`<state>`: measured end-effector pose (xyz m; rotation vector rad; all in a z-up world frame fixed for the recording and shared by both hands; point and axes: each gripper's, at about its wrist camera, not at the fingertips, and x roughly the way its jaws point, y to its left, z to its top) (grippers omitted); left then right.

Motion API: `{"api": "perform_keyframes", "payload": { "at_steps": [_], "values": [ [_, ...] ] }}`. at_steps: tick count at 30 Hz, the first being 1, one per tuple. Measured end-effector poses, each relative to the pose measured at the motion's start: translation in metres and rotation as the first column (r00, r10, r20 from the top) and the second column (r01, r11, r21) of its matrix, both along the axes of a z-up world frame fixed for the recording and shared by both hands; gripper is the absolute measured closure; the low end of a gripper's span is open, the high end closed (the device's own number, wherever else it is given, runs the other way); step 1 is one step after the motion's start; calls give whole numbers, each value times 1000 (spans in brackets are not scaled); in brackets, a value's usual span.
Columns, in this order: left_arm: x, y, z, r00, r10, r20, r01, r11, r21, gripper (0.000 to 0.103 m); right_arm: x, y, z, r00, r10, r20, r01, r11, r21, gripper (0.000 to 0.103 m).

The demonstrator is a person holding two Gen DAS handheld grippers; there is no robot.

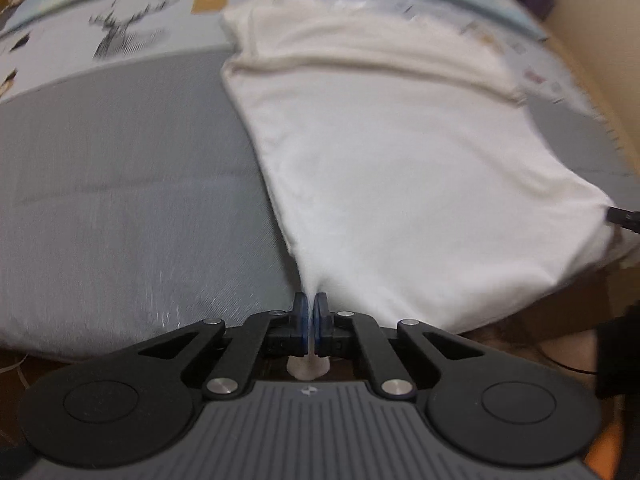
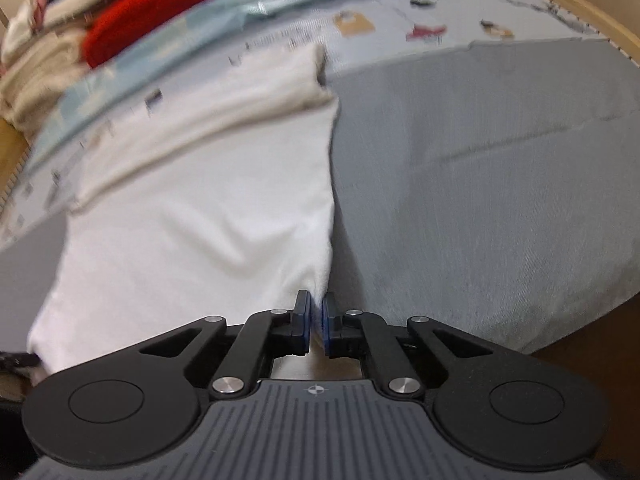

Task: Fold small clothes
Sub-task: 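Lift the hem with both tools and fold it toward the collar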

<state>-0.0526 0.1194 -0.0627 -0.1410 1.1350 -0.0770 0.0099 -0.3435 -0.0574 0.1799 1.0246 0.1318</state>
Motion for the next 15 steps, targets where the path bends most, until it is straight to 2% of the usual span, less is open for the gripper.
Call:
{"api": "perform_keyframes", "payload": {
  "at_steps": [3, 9, 15],
  "values": [
    [-12, 4, 30, 998, -23, 58, 25, 999, -44, 102, -7, -5, 30, 998, 2, 67, -6, 999, 54, 98],
    [-53, 22, 88, 984, -68, 166, 81, 994, -74, 102, -35, -17, 87, 989, 22, 147, -42, 989, 139, 99],
    [-112, 40, 122, 967, -129, 219, 155, 982, -109, 102, -78, -39, 122, 986, 85, 140, -111, 975, 193, 99]
  ]
}}
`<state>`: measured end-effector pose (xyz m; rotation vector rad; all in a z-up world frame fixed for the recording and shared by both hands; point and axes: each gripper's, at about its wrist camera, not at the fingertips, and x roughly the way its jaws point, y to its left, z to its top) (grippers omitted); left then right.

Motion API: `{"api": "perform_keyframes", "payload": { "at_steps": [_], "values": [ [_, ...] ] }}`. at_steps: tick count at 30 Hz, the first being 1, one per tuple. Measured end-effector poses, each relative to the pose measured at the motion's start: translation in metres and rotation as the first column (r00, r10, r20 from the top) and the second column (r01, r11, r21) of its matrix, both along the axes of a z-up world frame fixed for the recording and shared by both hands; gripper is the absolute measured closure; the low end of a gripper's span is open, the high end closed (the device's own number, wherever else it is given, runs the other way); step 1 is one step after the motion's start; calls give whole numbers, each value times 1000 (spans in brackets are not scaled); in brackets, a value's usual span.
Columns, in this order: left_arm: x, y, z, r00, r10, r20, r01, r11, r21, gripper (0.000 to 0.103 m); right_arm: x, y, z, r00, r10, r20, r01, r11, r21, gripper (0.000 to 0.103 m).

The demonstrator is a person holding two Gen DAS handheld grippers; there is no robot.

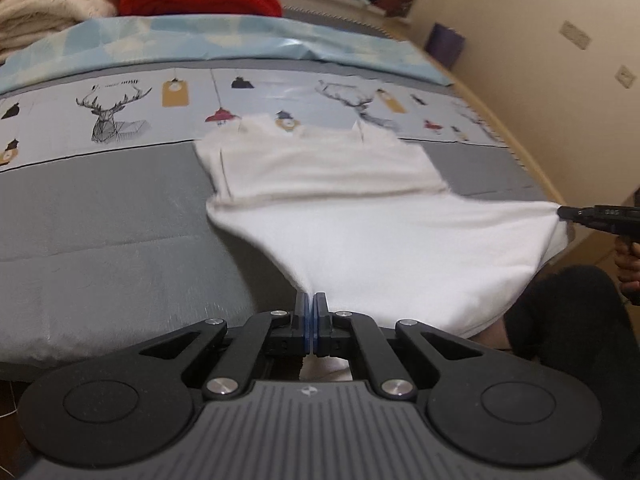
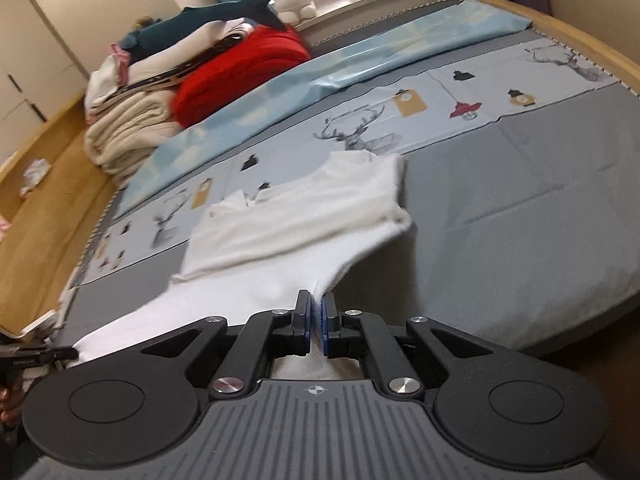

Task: Fold small clothes
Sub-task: 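Lift the hem with both tools and fold it toward the collar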

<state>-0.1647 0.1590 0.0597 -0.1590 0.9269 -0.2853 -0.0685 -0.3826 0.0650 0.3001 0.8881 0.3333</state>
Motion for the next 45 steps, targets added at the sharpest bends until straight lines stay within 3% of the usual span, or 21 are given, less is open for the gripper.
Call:
{"api": "perform_keyframes", "payload": {
  "at_steps": [3, 6, 9, 13, 18, 21, 23, 25, 27, 34, 39, 41, 42, 45],
  "values": [
    [0, 6, -1, 1000, 7, -2, -7, 1000, -21, 102, -8, -13, 1, 999, -10, -34, 11, 1000, 27, 99],
    [31, 8, -14, 999, 33, -21, -33, 999, -5, 102, 2, -15, -10, 998, -34, -52, 35, 999, 25, 99],
    [80, 12, -32, 996, 77, -33, -77, 997, 2, 102, 39, -15, -25, 995, -68, -72, 71, 997, 37, 99],
    [161, 21, -59, 987, 154, -47, -154, 988, 19, 102, 108, 0, -43, 994, -92, -66, 91, 996, -19, 99],
    [231, 43, -93, 958, 269, -97, -274, 961, -37, 101, 183, 17, -74, 982, -174, -73, 170, 983, -66, 97],
    [236, 34, -95, 959, 266, -97, -265, 964, 22, 98, 196, 19, -93, 969, -239, -60, 230, 964, -133, 92],
    [236, 23, -94, 968, 237, -76, -231, 970, 79, 97, 200, 23, -101, 971, -215, -103, 195, 964, -178, 91],
    [236, 16, -93, 972, 227, -55, -218, 967, 134, 96, 200, 33, -98, 982, -173, -71, 154, 964, -214, 87],
    [237, 14, -95, 973, 223, -57, -214, 967, 138, 96, 199, 39, -96, 988, -149, -42, 133, 958, -254, 76],
    [231, 11, -95, 973, 219, -66, -208, 967, 150, 93, 195, 30, -110, 975, -207, -80, 179, 946, -271, 75],
    [228, 16, -100, 967, 237, -94, -220, 961, 167, 83, 188, 31, -115, 980, -176, -89, 140, 941, -309, 75],
    [229, 20, -106, 963, 237, -132, -213, 962, 170, 66, 187, 34, -119, 984, -143, -104, 103, 941, -322, 75],
    [229, 21, -112, 960, 226, -167, -197, 965, 172, 63, 187, 37, -121, 986, -125, -113, 81, 941, -329, 75],
    [230, 18, -123, 957, 196, -215, -155, 969, 190, 62, 188, 46, -130, 988, -66, -140, 14, 939, -344, 71]
  ]
}}
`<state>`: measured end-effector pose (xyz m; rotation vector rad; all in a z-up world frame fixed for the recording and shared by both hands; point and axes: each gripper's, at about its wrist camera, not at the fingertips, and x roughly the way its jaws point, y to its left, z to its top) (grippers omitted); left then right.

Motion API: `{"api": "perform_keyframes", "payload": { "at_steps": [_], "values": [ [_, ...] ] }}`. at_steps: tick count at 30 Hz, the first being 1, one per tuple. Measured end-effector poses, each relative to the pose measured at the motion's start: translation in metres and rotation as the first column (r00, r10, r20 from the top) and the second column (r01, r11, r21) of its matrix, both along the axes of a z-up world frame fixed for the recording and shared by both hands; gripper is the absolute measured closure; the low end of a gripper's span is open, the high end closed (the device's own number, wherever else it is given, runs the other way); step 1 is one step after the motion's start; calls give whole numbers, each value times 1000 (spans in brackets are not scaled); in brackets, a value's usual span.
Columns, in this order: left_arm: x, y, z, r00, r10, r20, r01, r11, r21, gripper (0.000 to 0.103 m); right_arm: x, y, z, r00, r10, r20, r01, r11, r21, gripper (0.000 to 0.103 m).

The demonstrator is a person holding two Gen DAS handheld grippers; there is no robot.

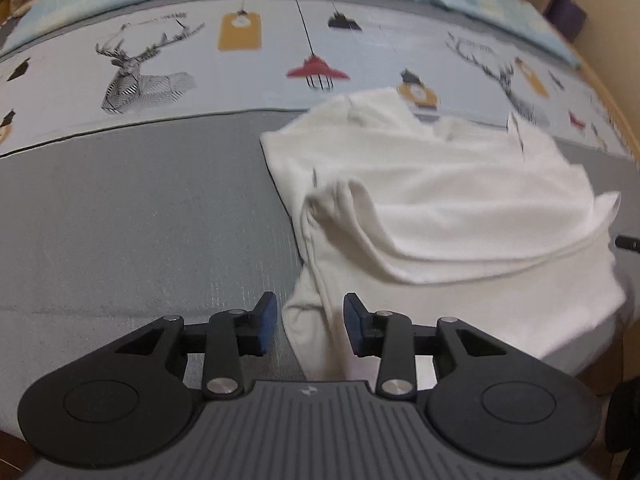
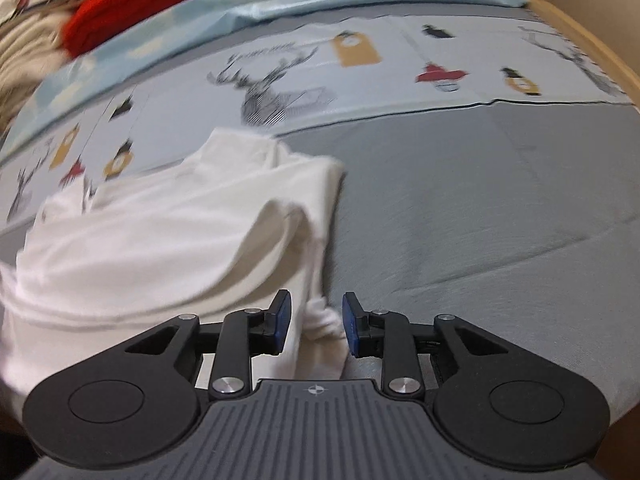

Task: Fold small clothes
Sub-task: 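Lift the hem with both tools and fold it toward the collar, then grasp the folded edge with both tools and fold it over again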

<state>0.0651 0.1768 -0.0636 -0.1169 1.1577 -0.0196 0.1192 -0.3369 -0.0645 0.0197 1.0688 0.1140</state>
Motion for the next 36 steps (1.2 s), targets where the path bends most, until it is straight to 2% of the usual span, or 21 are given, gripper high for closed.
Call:
{"api": "perform_keyframes", "payload": {
  "at_steps": [4, 7, 10, 17, 21, 29, 33, 34, 36],
  "values": [
    [5, -5, -9, 1000, -10, 0, 10, 1000, -9, 62, 3, 16, -13, 997, 75, -31, -77, 996, -54, 68],
    [15, -7, -19, 999, 11, -32, -11, 1000, 28, 62, 11, 26, -19, 995, 100, -30, -102, 989, -105, 68],
    [29, -8, -14, 999, 30, 18, -30, 999, 21, 62, 24, 32, -22, 996, 88, -12, -89, 989, -122, 68],
    [64, -7, -15, 996, 70, 46, -71, 997, 13, 62, 64, 36, -19, 997, -9, 75, 15, 997, -81, 68],
    [77, -5, -17, 996, 72, 50, -72, 997, -3, 62, 84, 37, -23, 997, -35, 69, 37, 999, -29, 68],
    [97, -7, -24, 998, 34, 54, -33, 999, -21, 62, 100, 53, -34, 998, 59, 29, -59, 998, 0, 68],
    [100, -6, -24, 998, 14, 61, -13, 1000, -28, 62, 100, 56, -30, 996, 84, 32, -84, 996, -1, 68],
    [100, -6, -24, 998, 9, 63, -7, 999, -31, 63, 100, 55, -29, 996, 89, 32, -89, 996, 9, 68],
    [101, -6, -24, 998, -5, 64, 7, 999, -33, 73, 99, 54, -31, 994, 103, 23, -103, 995, 10, 68]
  ]
}}
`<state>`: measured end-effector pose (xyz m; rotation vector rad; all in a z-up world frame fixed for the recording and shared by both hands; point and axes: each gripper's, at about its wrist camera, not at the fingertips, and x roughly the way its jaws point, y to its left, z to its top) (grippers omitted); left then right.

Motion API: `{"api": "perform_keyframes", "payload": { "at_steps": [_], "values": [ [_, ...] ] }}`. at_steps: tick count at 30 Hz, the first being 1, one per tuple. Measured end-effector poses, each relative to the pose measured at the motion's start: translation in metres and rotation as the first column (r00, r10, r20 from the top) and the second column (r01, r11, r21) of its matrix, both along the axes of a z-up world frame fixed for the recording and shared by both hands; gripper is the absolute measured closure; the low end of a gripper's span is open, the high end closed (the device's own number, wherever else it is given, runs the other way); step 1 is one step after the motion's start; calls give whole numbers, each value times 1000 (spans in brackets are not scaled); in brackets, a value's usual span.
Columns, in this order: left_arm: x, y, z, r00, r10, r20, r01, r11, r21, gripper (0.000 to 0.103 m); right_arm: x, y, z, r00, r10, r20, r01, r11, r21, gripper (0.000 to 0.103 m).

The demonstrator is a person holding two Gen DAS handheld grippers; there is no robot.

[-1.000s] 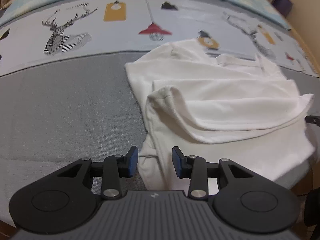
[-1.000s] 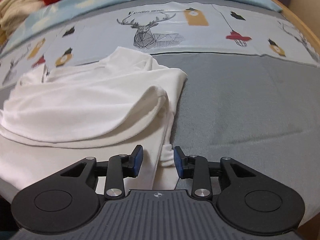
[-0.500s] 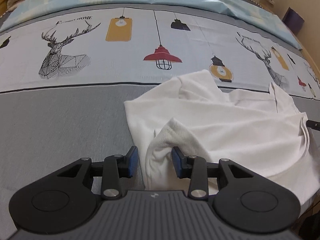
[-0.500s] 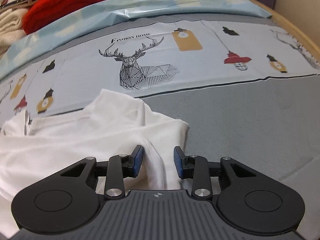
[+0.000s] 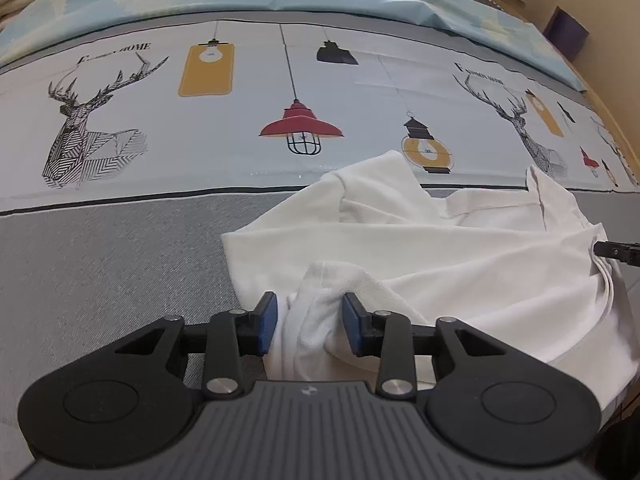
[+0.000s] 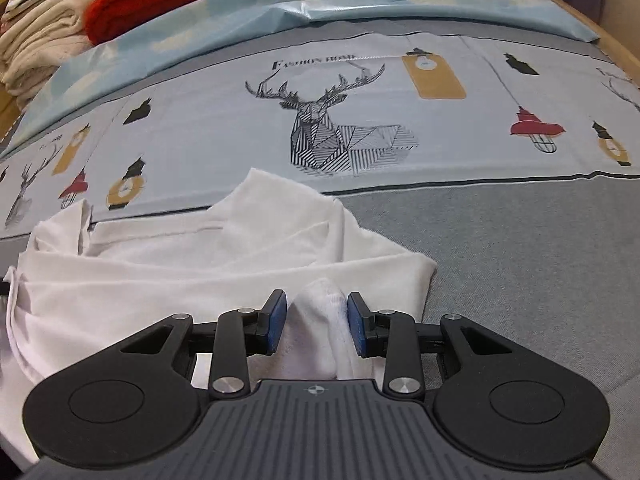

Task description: Fold small clothes

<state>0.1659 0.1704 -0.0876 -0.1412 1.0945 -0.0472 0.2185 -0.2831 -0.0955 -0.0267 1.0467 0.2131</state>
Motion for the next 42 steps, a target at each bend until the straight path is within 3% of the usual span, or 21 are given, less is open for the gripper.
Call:
{"api": "perform_keyframes", "payload": {
  "at_steps": [1, 2, 3, 5, 8, 10, 12, 14, 16, 17, 19, 24, 31, 33, 34, 35, 36, 38, 42],
  "values": [
    [0, -1, 0, 1000, -11, 0, 11, 1000, -1, 84, 0, 0, -2, 1000, 11, -10, -11, 1000, -7, 69],
    [0, -2, 1, 1000, -21, 5, 21, 1000, 1, 90, -1, 1, -4, 1000, 24, -17, -24, 1000, -15, 76],
    [0, -2, 3, 999, -27, 17, 27, 1000, 8, 94, -1, 2, -4, 999, 33, -15, -34, 999, -21, 91],
    [-1, 3, 11, 999, -11, 53, 11, 1000, -1, 98, -2, 1, 2, 999, 32, 23, -31, 999, -14, 96],
    [-3, 25, 28, 982, 121, 146, -112, 992, -63, 98, 0, -13, 23, 985, -97, 140, 82, 990, 112, 97],
    [-2, 35, 32, 963, 199, 181, -190, 979, -71, 98, 2, -27, 33, 952, -232, 202, 188, 958, 215, 97],
    [2, 37, 30, 962, 221, 164, -214, 975, -57, 97, 7, -35, 30, 920, -337, 199, 296, 931, 212, 91],
    [5, 38, 23, 971, 214, 108, -205, 975, -88, 93, 14, -40, 19, 911, -394, 121, 365, 908, 208, 90],
    [6, 36, 18, 976, 203, 77, -197, 977, -80, 86, 17, -43, 9, 916, -400, 39, 382, 896, 227, 86],
    [7, 35, 16, 978, 199, 58, -195, 978, -72, 78, 18, -41, 7, 919, -393, 24, 379, 899, 218, 80],
    [10, 37, 9, 977, 214, 19, -212, 974, -77, 72, 18, -38, 4, 934, -357, 13, 349, 920, 176, 75],
    [11, 45, -8, 964, 262, -57, -266, 958, -106, 68, 17, -33, -4, 955, -295, -36, 297, 945, 135, 74],
    [14, 50, -18, 945, 318, -73, -325, 936, -134, 67, 18, -18, -9, 970, -243, -22, 244, 965, 95, 70],
    [14, 49, -16, 947, 316, -59, -322, 937, -135, 68, 18, -15, -9, 971, -238, -16, 238, 966, 96, 70],
    [14, 48, -15, 949, 314, -44, -317, 940, -129, 77, 19, -14, -10, 972, -235, -15, 236, 967, 97, 70],
    [14, 46, -12, 950, 311, -27, -312, 943, -117, 94, 19, -12, -10, 973, -229, -12, 229, 968, 98, 70],
    [14, 45, -9, 952, 306, -2, -305, 948, -94, 95, 19, -10, -10, 975, -222, -7, 222, 970, 98, 74],
    [12, 41, 3, 953, 295, 69, -291, 954, -72, 96, 18, -7, -8, 978, -208, 30, 205, 976, 78, 100],
    [7, 38, 22, 937, 295, 188, -283, 955, -88, 96, 10, -18, 18, 934, -299, 195, 267, 948, 175, 101]
  ]
}}
